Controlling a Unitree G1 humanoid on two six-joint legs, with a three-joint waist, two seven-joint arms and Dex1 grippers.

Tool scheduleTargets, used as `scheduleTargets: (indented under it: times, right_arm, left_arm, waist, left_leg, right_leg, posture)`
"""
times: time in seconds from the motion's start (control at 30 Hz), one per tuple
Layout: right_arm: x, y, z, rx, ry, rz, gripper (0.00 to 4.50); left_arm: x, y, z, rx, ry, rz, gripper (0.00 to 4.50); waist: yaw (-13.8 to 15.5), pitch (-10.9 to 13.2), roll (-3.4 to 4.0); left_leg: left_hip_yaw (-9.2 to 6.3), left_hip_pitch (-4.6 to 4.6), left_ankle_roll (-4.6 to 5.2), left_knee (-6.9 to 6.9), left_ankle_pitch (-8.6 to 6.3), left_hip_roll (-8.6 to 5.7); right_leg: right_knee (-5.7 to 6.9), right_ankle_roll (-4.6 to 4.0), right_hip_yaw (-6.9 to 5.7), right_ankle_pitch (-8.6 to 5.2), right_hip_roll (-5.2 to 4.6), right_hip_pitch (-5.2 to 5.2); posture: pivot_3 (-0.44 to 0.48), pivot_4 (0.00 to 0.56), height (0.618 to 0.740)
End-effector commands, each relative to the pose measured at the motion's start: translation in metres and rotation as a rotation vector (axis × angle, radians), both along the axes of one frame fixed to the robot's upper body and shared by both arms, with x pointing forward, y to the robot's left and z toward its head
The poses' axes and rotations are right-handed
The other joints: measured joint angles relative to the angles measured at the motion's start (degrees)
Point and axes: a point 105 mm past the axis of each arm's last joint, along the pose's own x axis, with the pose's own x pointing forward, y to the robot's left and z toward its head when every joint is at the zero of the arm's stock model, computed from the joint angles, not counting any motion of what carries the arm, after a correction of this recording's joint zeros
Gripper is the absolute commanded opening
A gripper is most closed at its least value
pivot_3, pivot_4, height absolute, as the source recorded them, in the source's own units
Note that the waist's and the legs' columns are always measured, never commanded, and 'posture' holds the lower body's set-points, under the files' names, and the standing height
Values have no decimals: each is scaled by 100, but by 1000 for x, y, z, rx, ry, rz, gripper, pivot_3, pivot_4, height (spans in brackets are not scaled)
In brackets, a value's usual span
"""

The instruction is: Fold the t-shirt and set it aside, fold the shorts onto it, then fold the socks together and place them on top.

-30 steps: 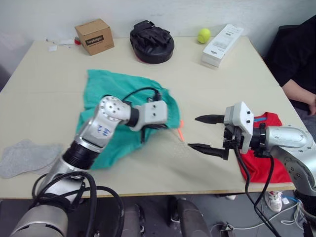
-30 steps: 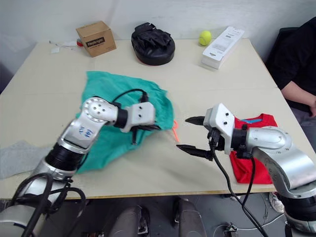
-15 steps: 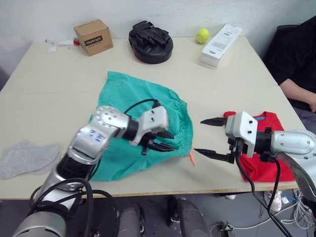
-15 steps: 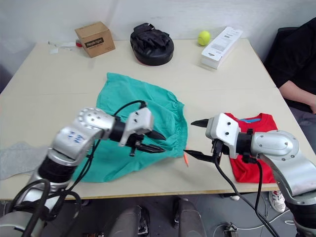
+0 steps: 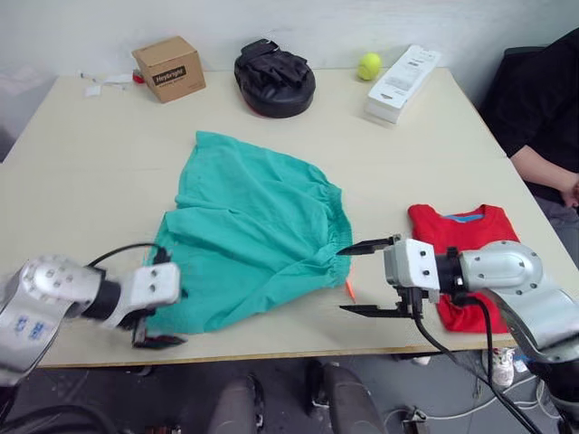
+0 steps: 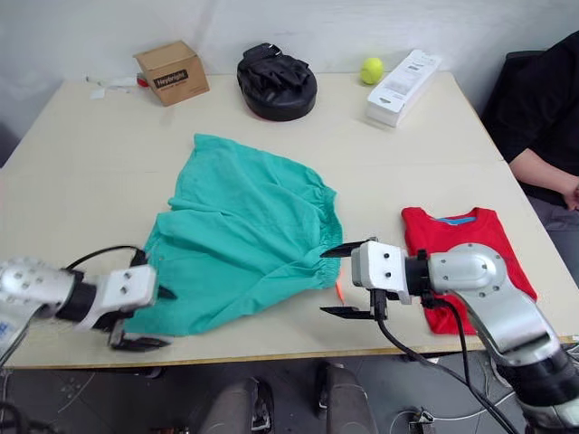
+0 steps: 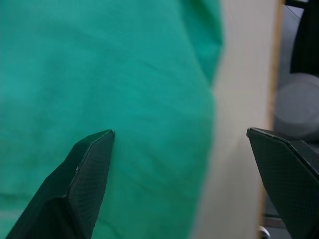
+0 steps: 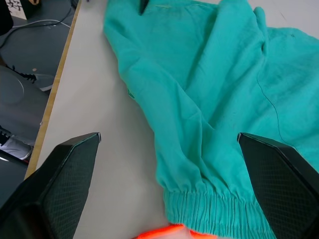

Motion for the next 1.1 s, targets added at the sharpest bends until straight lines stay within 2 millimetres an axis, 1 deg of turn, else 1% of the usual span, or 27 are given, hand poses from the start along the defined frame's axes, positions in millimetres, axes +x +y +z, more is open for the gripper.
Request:
scheduleTargets:
  times: [0.03, 0.17, 0.27, 0.37, 0.47, 0.53, 0.67, 0.8, 0.83, 0.93, 1.0, 1.03, 1.1]
  right_arm:
    - [4, 0, -4, -42, -53, 65, 4500]
    - [10, 0, -13, -90, -94, 115, 4500]
    - [15, -1, -13, -111, -132, 123, 4500]
    - [17, -9, -23, -160, -167, 129, 4500]
    - [20, -9, -23, -153, -194, 122, 4500]
    - [23, -7, -23, -139, -210, 106, 4500]
    - [26, -4, -29, -143, -233, 94, 4500]
    - [31, 0, -34, -136, -231, 70, 4500]
    - [33, 1, -35, -136, -232, 63, 4500]
    - [37, 2, -40, -165, -258, 63, 4500]
    - [41, 4, -42, -175, -272, 56, 4500]
    - [44, 5, -43, -174, -275, 49, 4500]
    - [48, 5, -45, -174, -276, 31, 4095]
  left_arm:
    - [-13, -1, 14, 21, -90, 21, 4480]
    - [-24, 1, 7, 69, -126, 49, 4480]
    - [-25, 1, 7, 69, -148, 69, 4480]
    - [-27, 1, -2, 51, -151, 95, 4480]
    - [-29, 8, -7, 65, -153, 116, 4480]
    - [-26, 15, -12, 85, -172, 129, 4480]
    - [-14, 27, -23, 108, -215, 151, 4480]
    - [-1, 32, -27, 114, -252, 152, 4480]
    - [2, 34, -28, 113, -259, 160, 4480]
    - [10, 41, -32, 130, -272, 166, 4480]
    - [15, 43, -35, 127, -278, 173, 4097]
    - [18, 43, -35, 119, -281, 173, 3954]
    - [23, 42, -35, 114, -291, 169, 3609]
  waist:
    - [-5, -1, -1]
    - [-20, -1, -1]
    - [-28, -1, -1]
    - [-27, -1, 0]
    - [-34, -1, 0]
    - [-35, -1, 0]
    - [-37, -2, 1]
    - [37, -11, 34]
    - [55, -11, 40]
    - [139, -20, 66]
    - [161, -25, 88]
    - [180, -33, 113]
    - [231, -39, 142]
  left_leg:
    - [-1, 0, 2, 0, -1, -2]
    - [-2, 1, 1, -2, -1, 0]
    - [-1, 4, 0, -2, -1, 1]
    - [0, 7, -1, -3, -2, 2]
    - [0, 7, -2, -5, -5, 3]
    - [1, 7, -2, -5, -4, 4]
    - [1, 12, -2, -7, -5, 6]
    - [-4, 22, 9, -9, -13, 0]
    - [-6, 27, 27, -9, -22, -2]
    - [-10, 39, 41, -8, -19, -5]
    - [-12, 50, 42, -8, -14, -1]
    - [-12, 62, 40, -10, -14, 0]
    - [-7, 78, 23, -17, -12, -1]
  right_leg:
    - [-2, 0, -1, 0, -2, 2]
    - [-3, 0, -3, 0, 3, 4]
    - [-3, 0, -3, 0, 5, 4]
    - [-2, 0, -2, 0, 4, 5]
    - [-4, -1, -2, 0, 4, 5]
    - [-3, -2, -3, -1, 5, 4]
    - [-1, -4, -3, -2, 5, 6]
    - [-2, -4, -11, -2, -10, 21]
    - [-1, -4, -14, -1, -13, 27]
    - [-1, -7, -19, 2, -19, 41]
    - [-4, -7, -31, 2, -25, 58]
    - [-6, -7, -33, 2, -28, 72]
    - [-13, -8, -30, 1, -30, 87]
  posture:
    - [0, 150, 740]
    - [0, 150, 740]
    - [0, 150, 740]
    - [0, 150, 740]
    - [0, 150, 740]
    - [0, 150, 740]
    - [0, 150, 740]
    - [0, 150, 740]
    - [0, 150, 740]
    - [0, 150, 740]
    - [0, 150, 740]
    - [0, 150, 740]
    - [0, 150, 740]
